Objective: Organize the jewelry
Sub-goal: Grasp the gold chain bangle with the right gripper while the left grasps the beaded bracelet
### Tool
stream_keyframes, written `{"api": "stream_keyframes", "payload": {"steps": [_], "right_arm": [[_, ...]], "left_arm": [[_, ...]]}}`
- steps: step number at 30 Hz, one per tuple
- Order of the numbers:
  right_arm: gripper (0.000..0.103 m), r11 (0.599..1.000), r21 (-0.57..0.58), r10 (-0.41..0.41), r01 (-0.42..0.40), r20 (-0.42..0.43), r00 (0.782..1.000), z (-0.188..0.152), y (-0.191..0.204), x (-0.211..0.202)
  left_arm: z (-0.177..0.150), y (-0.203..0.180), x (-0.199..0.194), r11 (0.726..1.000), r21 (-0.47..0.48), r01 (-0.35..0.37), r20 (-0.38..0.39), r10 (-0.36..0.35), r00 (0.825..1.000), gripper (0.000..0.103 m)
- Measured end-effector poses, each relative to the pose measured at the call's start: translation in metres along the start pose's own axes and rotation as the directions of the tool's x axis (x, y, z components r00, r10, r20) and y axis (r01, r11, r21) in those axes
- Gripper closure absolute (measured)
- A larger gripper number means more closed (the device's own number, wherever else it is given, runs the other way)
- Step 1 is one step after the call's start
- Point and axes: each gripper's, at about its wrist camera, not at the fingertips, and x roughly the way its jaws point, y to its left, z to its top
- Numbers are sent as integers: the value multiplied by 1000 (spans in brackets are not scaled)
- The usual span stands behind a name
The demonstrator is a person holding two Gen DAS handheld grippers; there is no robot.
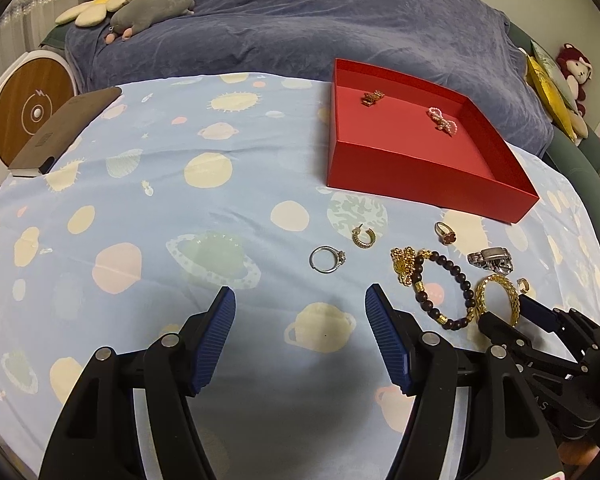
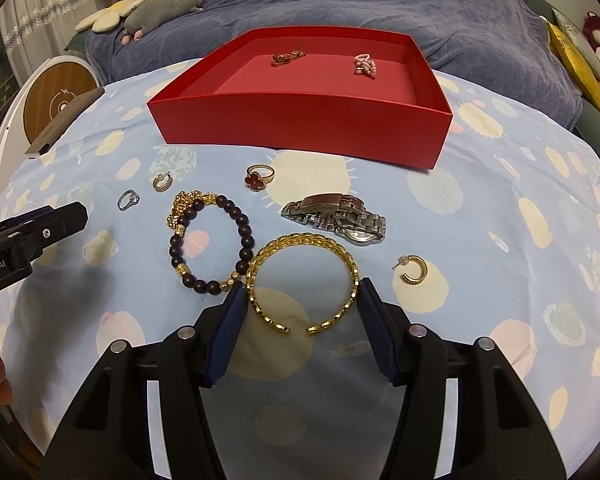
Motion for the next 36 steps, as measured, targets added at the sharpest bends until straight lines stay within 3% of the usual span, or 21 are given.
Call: {"api": "stream_keyframes", "payload": {"steps": [24, 31, 33, 36], "right_arm": [[48, 991, 133, 11, -15, 24, 1000, -18, -65, -37], [48, 987, 162, 12, -15, 21, 1000, -21, -79, -39], [48, 987, 161, 19, -23, 25, 1000, -20, -77, -40], [48, 988, 149, 24, -28, 31, 999, -19, -73, -42]], "left_arm": [[8, -112, 19, 986, 138, 93, 1, -94, 996, 38], [-3, -113, 34, 990, 125, 58, -41, -53, 998, 39], [-4, -106, 38, 993, 102, 53, -53, -48, 997, 46], [-5, -94, 36, 996, 60, 65, -56, -61, 997, 47]]}}
